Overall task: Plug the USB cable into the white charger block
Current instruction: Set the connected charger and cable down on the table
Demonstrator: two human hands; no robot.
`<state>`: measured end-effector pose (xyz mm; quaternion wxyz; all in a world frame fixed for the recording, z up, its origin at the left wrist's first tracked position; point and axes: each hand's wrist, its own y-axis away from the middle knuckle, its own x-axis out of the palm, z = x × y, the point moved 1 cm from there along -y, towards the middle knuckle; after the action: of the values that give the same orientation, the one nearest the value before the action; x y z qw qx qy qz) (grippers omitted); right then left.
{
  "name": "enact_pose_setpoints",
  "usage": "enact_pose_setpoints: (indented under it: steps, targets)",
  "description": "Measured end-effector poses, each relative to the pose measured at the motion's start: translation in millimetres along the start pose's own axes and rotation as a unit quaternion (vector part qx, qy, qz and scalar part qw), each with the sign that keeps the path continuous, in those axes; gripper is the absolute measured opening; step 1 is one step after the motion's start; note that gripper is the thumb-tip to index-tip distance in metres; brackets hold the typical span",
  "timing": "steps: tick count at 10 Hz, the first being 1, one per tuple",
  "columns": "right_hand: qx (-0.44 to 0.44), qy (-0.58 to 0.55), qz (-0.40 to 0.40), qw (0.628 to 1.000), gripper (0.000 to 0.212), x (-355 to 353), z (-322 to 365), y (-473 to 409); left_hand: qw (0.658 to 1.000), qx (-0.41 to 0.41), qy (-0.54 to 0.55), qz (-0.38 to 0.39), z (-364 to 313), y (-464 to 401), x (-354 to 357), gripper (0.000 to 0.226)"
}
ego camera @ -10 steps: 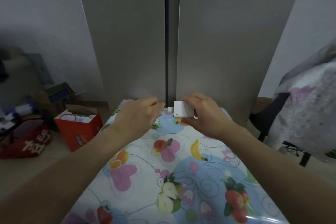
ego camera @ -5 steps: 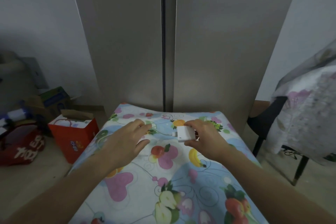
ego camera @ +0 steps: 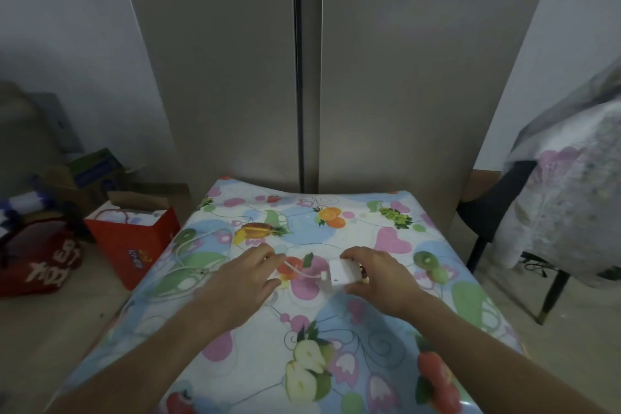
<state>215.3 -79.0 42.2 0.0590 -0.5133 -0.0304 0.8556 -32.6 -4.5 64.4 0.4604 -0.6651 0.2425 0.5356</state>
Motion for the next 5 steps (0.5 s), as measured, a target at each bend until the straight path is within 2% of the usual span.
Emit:
enact_pose_setpoints:
  steps: [1, 2, 3, 4, 5]
  targets:
    - [0.011, -0.003, 0.011, 1.000, 0.048, 2.8, -4.0, -1.0, 0.997, -0.062, 0.051, 0.010, 1.0, -0.7, 9.4, 0.026]
    - [0.029, 0.005, 0.038, 0.999, 0.048, 11.3, -6.8, -1.6, 0.994, -0.084, 0.062, 0.023, -4.2, -1.1, 13.4, 0.026]
    - [0.051, 0.019, 0.069, 0.996, 0.049, 21.4, -9.7, 3.4, 0.994, -0.087, 0.061, 0.031, -7.7, 2.5, 23.9, 0.026]
    - [0.046, 0.016, 0.062, 0.997, 0.048, 25.3, -15.1, 5.8, 0.994, -0.073, 0.074, 0.034, -7.7, 15.2, 38.7, 0.025]
    - [0.048, 0.011, 0.065, 0.997, 0.050, 25.2, -16.2, 5.4, 0.997, -0.050, 0.042, 0.041, -8.4, 20.3, 40.5, 0.027]
